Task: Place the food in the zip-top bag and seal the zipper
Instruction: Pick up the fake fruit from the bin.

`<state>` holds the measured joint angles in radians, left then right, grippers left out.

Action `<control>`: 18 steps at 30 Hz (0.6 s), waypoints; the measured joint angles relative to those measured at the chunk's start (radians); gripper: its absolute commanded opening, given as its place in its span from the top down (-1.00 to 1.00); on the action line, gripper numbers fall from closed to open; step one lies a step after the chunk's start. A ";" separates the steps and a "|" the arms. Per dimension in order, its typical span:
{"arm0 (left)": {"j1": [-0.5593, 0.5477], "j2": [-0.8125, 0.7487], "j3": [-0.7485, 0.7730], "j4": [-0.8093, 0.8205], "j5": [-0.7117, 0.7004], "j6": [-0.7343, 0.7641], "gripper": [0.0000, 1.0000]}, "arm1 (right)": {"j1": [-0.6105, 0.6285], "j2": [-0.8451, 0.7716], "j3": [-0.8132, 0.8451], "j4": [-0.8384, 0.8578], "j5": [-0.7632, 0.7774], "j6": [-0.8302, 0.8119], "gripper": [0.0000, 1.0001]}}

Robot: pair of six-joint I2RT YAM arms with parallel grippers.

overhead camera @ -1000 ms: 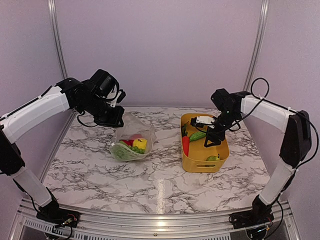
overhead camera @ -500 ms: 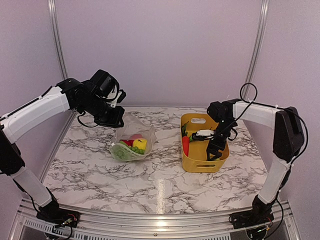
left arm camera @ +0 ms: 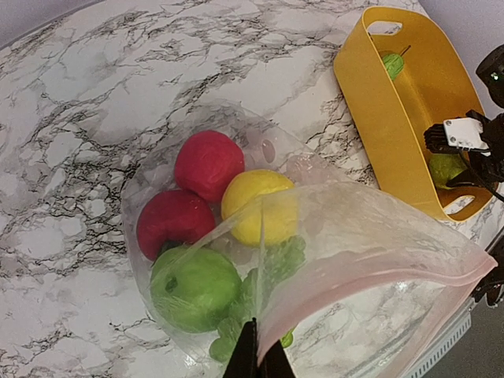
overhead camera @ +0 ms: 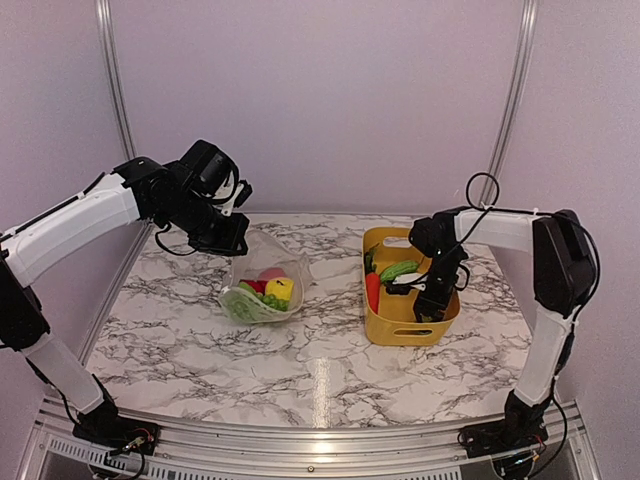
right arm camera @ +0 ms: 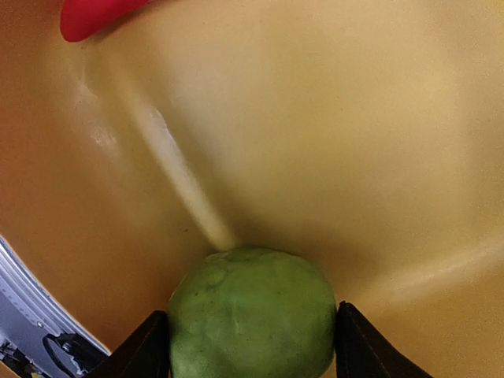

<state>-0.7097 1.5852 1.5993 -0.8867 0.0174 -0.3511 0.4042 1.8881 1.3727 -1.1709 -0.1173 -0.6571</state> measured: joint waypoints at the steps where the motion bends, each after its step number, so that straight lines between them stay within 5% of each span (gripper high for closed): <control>1: 0.000 0.000 0.000 0.000 0.000 0.000 1.00 | 0.000 0.004 0.007 -0.005 0.000 0.004 -0.09; 18: 0.000 0.000 -0.021 0.013 0.000 -0.001 1.00 | 0.000 -0.061 0.313 0.019 -0.143 0.029 0.09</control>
<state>-0.7097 1.5852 1.5787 -0.8738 0.0174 -0.3519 0.4042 1.8271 1.6859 -1.1522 -0.2607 -0.6281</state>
